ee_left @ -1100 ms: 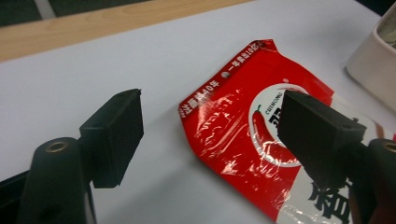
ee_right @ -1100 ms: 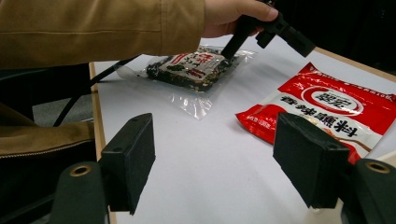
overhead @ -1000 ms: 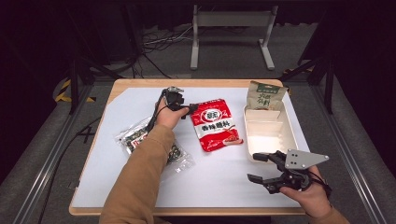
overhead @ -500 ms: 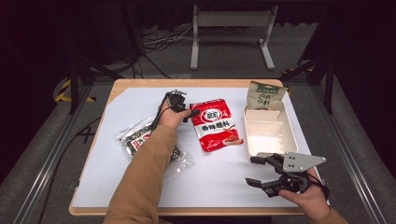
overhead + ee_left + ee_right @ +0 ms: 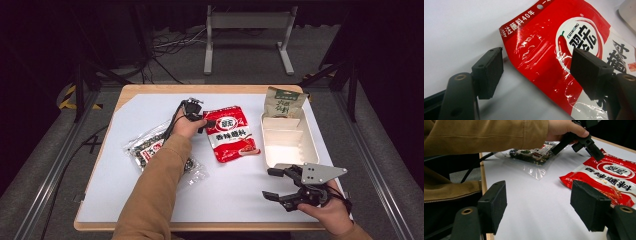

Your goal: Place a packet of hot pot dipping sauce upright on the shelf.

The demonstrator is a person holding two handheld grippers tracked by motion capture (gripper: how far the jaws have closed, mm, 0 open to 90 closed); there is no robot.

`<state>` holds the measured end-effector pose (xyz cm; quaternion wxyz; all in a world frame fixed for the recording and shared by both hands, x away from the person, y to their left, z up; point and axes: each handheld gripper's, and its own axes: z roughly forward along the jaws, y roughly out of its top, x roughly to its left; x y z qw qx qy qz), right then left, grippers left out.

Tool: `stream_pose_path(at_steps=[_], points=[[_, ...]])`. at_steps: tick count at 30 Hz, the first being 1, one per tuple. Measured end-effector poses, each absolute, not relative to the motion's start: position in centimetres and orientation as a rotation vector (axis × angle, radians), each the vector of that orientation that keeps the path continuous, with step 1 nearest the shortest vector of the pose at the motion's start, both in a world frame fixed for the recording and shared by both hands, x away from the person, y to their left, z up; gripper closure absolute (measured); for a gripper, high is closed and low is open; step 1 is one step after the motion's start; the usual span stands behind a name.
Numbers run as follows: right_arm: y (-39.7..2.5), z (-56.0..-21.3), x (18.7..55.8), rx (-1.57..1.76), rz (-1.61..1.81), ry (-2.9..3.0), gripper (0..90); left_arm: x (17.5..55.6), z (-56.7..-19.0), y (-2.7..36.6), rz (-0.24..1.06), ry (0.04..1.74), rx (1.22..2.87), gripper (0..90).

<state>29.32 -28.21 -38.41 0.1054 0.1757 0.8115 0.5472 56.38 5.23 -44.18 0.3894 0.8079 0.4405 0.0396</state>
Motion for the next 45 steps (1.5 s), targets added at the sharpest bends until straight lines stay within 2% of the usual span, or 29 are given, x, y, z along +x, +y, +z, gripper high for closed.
stream_pose_path(at_steps=[18,23,29,32,36,43,45], points=[[-28.0,-38.5,29.3,0.513,1.606,2.398,30.0,55.8,-43.8,4.4,0.115,1.074,2.019,39.4],[-27.9,-38.6,29.3,0.509,1.604,2.402,30.1,55.6,-43.9,4.0,0.145,1.035,2.035,56.0],[-27.9,-38.6,29.3,0.504,1.607,2.404,30.3,55.4,-43.7,3.0,0.141,0.966,1.995,63.1],[-27.9,-38.6,29.3,0.504,1.607,2.405,30.4,55.3,-43.7,2.7,0.133,0.95,1.984,63.5],[-27.9,-38.6,29.3,0.502,1.606,2.407,30.4,55.1,-43.5,2.2,0.074,0.906,1.965,73.5],[-27.8,-38.6,29.3,0.503,1.604,2.414,30.4,54.9,-43.8,1.4,0.023,0.87,1.997,71.0],[-27.8,-38.7,29.3,0.503,1.603,2.418,30.4,54.9,-43.9,1.3,0.023,0.865,2.001,68.0]])
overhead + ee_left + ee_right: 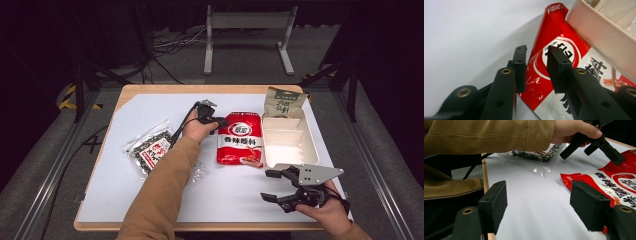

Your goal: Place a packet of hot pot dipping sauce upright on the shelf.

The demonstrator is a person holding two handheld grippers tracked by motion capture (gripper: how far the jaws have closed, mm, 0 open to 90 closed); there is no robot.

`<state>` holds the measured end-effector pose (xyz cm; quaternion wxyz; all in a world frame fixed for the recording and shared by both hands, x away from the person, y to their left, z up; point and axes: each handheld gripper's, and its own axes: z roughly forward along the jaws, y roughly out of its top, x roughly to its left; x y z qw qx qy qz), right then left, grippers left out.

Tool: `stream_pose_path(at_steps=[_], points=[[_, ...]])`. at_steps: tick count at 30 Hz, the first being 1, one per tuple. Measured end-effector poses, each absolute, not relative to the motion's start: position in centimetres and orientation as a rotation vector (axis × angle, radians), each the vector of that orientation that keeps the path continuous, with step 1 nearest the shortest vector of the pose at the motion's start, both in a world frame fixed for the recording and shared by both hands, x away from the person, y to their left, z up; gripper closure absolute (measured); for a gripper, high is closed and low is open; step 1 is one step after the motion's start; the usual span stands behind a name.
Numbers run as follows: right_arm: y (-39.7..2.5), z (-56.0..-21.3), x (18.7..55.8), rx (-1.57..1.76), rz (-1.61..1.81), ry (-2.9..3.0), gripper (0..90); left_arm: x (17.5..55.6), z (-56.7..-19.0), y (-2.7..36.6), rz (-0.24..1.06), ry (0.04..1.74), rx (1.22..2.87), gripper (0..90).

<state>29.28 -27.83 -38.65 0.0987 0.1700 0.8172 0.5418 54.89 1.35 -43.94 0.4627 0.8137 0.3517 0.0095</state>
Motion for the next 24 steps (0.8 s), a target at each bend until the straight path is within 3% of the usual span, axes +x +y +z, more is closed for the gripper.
stream_pose_path(at_steps=[9,11,15,19,24], points=[[-27.8,-38.7,29.3,0.498,1.603,2.426,30.4,55.1,-44.4,0.6,0.058,0.859,2.025,59.9],[-27.8,-38.7,29.3,0.497,1.603,2.428,30.4,55.2,-44.5,0.5,0.06,0.856,2.033,63.1],[-27.8,-38.7,29.2,0.498,1.604,2.425,30.7,55.1,-44.5,0.4,0.087,0.852,2.066,80.7],[-27.8,-38.7,29.2,0.495,1.6,2.427,32.6,54.9,-44.2,0.3,0.074,0.86,2.062,88.1],[-27.8,-38.7,29.2,0.503,1.592,2.433,36.7,54.5,-43.4,0.4,0.066,0.847,2.061,89.0]])
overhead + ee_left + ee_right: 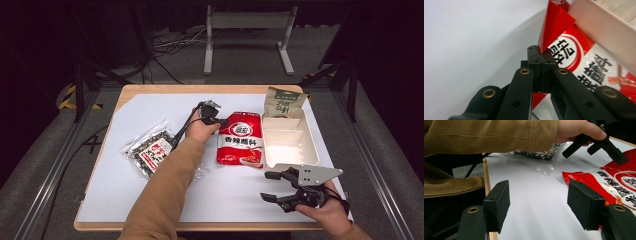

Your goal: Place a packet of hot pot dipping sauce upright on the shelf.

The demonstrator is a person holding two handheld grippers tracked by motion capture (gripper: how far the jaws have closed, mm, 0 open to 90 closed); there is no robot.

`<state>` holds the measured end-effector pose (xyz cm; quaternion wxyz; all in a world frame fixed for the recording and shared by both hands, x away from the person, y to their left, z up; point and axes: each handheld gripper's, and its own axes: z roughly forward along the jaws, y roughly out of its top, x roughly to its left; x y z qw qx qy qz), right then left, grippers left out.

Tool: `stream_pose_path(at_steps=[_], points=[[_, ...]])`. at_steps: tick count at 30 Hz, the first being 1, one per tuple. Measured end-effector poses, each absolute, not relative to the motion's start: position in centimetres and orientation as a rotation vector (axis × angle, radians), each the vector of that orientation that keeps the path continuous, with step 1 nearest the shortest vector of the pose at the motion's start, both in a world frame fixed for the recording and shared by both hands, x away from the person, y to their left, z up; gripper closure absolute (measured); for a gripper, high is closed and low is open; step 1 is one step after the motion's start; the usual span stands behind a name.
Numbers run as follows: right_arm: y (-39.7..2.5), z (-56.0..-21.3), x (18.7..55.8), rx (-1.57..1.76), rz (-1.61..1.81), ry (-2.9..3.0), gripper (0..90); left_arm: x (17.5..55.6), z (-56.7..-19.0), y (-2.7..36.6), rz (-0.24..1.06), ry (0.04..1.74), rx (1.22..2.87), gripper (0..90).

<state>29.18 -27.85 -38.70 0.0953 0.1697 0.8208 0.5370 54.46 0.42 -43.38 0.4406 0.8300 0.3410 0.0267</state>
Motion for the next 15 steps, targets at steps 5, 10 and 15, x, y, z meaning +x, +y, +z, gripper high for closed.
stream_pose_path(at_steps=[5,10,15], points=[[-28.0,-38.5,29.2,0.51,1.584,2.442,41.9,53.8,-41.9,1.1,0.07,0.809,2.091,89.1],[-28.3,-38.3,29.3,0.541,1.564,2.466,48.3,52.6,-40.7,2.4,0.071,0.797,2.058,89.1],[-28.6,-38.0,29.4,0.534,1.565,2.43,53.0,51.1,-39.1,3.5,0.067,0.766,2.021,89.2]])
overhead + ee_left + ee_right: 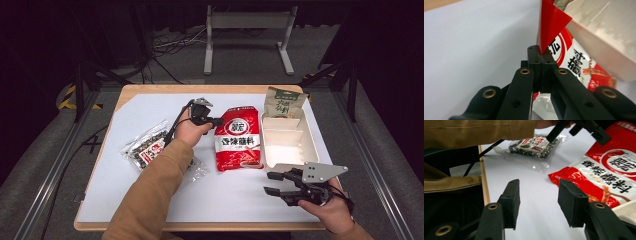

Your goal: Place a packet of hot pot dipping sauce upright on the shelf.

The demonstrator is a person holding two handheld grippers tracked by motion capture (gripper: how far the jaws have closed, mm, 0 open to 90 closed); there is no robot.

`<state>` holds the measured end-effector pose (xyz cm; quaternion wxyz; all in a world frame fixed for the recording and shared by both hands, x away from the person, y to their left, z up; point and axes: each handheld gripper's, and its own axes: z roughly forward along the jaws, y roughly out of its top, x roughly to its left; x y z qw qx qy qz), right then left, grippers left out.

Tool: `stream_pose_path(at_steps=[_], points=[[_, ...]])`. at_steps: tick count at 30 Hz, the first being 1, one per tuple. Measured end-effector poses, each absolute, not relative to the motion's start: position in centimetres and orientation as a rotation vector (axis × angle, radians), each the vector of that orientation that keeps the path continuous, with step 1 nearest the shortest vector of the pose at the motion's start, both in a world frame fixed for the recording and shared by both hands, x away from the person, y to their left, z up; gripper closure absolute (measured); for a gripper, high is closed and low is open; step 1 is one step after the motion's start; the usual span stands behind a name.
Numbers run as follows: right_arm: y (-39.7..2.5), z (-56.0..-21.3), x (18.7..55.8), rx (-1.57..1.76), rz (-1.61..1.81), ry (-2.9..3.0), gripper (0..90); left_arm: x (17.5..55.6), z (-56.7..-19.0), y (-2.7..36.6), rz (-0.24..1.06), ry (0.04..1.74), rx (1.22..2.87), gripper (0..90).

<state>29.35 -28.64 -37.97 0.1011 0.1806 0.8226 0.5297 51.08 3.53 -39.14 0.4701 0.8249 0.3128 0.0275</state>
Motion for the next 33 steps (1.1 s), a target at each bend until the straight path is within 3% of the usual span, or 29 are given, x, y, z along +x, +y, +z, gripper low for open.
stream_pose_path(at_steps=[12,20,33], points=[[-29.5,-36.8,29.7,0.624,1.539,2.399,44.4,46.7,-34.7,4.7,0.081,0.688,1.96,89.4],[-30.4,-35.9,30.0,0.665,1.529,2.37,44.4,41.9,-31.8,4.2,0.181,0.525,1.969,89.4],[-30.7,-35.1,30.7,0.676,1.506,2.363,44.3,38.4,-29.6,4.7,0.18,0.388,1.95,89.4]])
